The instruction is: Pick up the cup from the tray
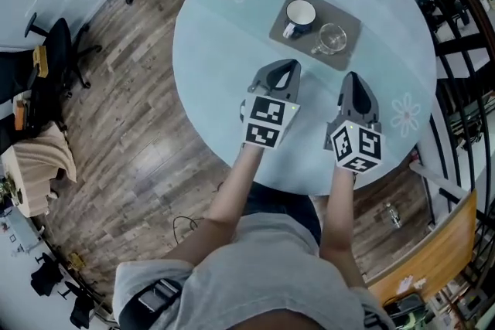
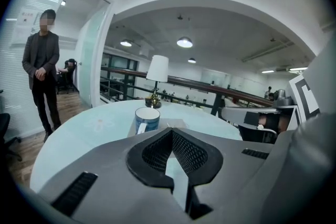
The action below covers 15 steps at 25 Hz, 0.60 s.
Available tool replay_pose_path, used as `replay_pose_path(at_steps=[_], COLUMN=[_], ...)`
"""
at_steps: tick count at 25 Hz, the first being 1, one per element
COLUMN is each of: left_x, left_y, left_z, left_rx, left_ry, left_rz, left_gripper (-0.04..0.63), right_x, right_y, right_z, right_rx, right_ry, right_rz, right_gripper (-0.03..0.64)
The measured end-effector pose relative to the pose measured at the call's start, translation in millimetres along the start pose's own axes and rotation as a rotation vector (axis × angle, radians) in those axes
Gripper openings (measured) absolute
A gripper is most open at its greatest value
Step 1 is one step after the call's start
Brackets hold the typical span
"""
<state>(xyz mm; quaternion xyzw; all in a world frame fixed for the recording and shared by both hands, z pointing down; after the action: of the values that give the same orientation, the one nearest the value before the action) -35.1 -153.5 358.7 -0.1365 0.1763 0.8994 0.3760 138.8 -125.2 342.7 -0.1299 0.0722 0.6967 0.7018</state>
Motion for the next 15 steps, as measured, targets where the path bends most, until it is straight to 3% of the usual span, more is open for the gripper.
replay_pose_path(at_steps=[7, 15], left_x=[-29.4, -53.4], left_y=[18.4, 24.0], left_z=[9.3, 19.6], left_rx=[-0.032, 0.006], left_ry=[0.055, 0.081], left_rz=[0.05, 0.059], left_gripper=[0.005, 0.005], right_x=[-24.4, -40.2], right_y=[-10.7, -21.9], right_z=[18.1, 29.1], right_rx=[0.015, 0.004], right_ry=[0.043, 0.09], right_rz=[0.032, 0.045], right_gripper=[0.008, 0.009])
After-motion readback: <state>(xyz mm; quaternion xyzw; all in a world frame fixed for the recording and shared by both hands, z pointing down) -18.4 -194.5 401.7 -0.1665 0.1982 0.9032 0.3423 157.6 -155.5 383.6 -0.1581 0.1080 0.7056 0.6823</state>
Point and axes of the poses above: the fingertips, and each gripper's own axes: x backward along the fingers, y to its left, z out of its underside, the point moved 7 cm from there along x, backward along the fingers, and after that the axes turned 11 degrees about z, right-handed, at the moved point
